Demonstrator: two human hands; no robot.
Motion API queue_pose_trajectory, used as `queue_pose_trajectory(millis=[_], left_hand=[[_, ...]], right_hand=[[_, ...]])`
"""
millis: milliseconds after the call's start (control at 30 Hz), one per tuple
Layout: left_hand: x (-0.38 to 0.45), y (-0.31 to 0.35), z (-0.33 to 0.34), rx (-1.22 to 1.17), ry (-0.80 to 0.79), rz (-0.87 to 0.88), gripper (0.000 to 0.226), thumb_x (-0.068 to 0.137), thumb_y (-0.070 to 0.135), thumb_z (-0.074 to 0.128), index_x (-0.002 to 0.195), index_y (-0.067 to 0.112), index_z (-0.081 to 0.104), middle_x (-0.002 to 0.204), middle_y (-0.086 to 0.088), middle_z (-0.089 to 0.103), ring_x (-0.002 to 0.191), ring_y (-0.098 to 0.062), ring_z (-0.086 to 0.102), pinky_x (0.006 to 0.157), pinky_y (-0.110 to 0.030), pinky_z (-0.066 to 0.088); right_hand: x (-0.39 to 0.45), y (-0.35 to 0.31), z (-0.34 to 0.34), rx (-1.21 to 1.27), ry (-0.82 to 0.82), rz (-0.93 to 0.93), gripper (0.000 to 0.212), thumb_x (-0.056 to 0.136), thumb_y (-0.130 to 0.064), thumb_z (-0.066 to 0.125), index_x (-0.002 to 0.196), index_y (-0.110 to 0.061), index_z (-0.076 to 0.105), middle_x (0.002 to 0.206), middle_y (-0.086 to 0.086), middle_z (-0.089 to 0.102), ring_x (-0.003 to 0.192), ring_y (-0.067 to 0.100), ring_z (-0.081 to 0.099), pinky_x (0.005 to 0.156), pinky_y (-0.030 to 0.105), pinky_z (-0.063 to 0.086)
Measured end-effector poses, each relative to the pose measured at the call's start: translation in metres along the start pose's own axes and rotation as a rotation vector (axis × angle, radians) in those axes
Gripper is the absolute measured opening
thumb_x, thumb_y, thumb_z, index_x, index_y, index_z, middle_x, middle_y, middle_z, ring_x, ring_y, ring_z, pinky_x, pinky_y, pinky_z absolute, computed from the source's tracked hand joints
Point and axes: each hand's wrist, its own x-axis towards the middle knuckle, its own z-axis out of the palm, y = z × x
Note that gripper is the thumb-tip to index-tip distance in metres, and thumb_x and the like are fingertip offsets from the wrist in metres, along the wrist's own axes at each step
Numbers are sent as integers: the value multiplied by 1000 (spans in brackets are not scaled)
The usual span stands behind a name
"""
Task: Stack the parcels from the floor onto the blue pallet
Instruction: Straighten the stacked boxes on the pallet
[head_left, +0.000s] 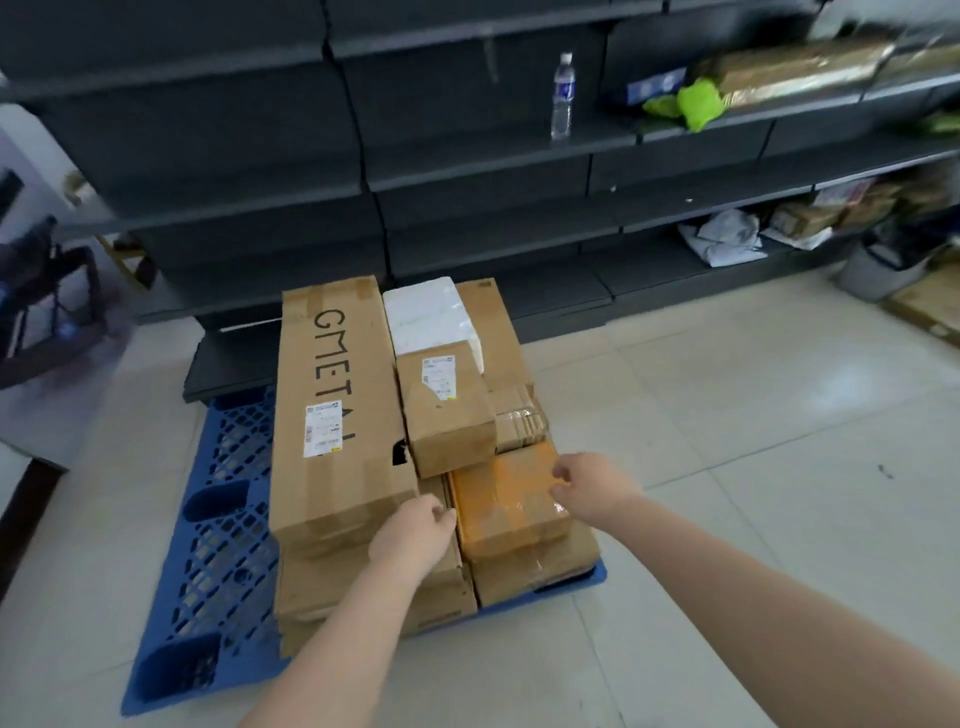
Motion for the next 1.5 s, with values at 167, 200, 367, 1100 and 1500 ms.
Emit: queue_pose_trajectory(millis=[167, 200, 367, 1100, 1500], left_hand=[[0, 99, 28, -5, 1, -38, 30, 94, 45, 38, 110, 26, 55, 98, 10, 56, 85, -12, 57, 72, -30, 49], [1, 115, 31, 2, 7, -39, 29, 94, 45, 38, 109, 27, 54, 93, 11, 55, 84, -12, 57, 71, -30, 48], [16, 174, 39, 21, 5, -54, 28, 94, 44, 39, 109, 26, 55, 96, 9, 56, 87, -14, 58, 76, -32, 50], [255, 339, -4, -140, 77, -231, 17, 93, 33, 41, 91, 22, 54, 93, 5, 59, 81, -14, 55, 66, -28, 41], [352, 467, 10, -341, 180, -558, 14, 93, 25, 40, 89, 20, 52, 85, 5, 51, 83, -14, 50, 72, -26, 40]], right_hand=[[-3, 84, -56, 39, -9, -24, 38, 91, -26, 49, 128, -17, 54, 123, 2, 60, 107, 20, 58, 85, 27, 46], [-2, 98, -67, 46, -5, -31, 38, 91, -26, 48, 127, -17, 55, 122, 2, 60, 106, 20, 59, 85, 26, 45], [19, 139, -112, 70, 10, -44, 37, 91, -25, 49, 126, -17, 54, 121, 2, 59, 104, 19, 58, 84, 27, 46], [306, 160, -279, -156, -95, -273, 42, 93, -29, 46, 134, -20, 47, 130, 2, 56, 113, 22, 57, 92, 33, 49], [497, 207, -382, -245, -285, -496, 34, 92, -25, 47, 124, -14, 54, 124, 6, 59, 112, 24, 55, 95, 33, 46]])
